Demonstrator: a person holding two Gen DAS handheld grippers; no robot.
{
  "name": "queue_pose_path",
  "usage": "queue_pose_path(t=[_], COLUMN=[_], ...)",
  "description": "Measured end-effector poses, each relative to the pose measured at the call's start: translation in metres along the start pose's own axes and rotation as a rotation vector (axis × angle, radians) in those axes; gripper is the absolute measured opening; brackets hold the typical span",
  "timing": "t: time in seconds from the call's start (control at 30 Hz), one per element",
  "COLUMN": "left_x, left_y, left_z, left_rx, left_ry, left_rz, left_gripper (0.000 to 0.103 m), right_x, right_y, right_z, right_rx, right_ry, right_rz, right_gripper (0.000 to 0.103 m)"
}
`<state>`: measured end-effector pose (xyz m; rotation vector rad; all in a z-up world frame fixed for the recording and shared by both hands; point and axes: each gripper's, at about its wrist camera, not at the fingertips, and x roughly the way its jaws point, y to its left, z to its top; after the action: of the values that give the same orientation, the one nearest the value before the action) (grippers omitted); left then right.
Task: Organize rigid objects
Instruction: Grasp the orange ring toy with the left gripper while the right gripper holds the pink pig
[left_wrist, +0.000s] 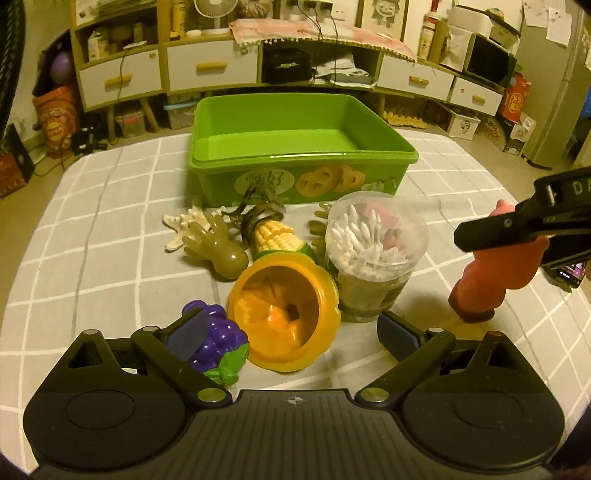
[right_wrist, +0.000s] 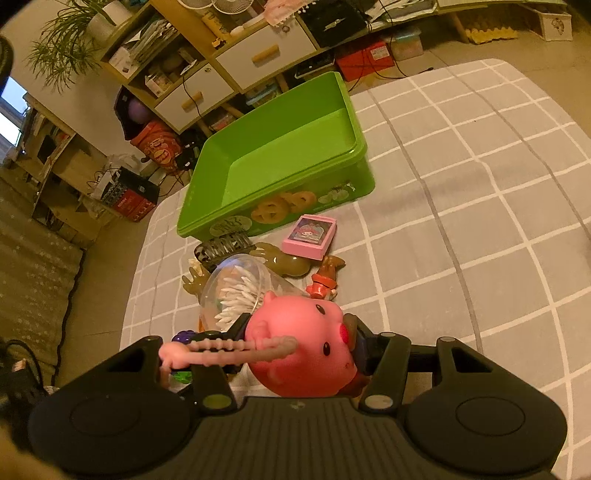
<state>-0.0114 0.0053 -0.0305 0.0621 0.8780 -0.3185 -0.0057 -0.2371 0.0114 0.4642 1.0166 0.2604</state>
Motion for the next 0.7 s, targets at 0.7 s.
queue_pose_path(t=[0.7], left_x=[0.033], left_y=[0.002], left_z=[0.018], left_rx=[0.154], left_ry=[0.046], left_rz=[-0.108], left_gripper=[0.089], right_x=[0.008], right_y=[0.001], right_z=[-0.003], right_rx=[0.000], right_ry=[0.032], right_rz=[0.007], right_gripper=[0.028])
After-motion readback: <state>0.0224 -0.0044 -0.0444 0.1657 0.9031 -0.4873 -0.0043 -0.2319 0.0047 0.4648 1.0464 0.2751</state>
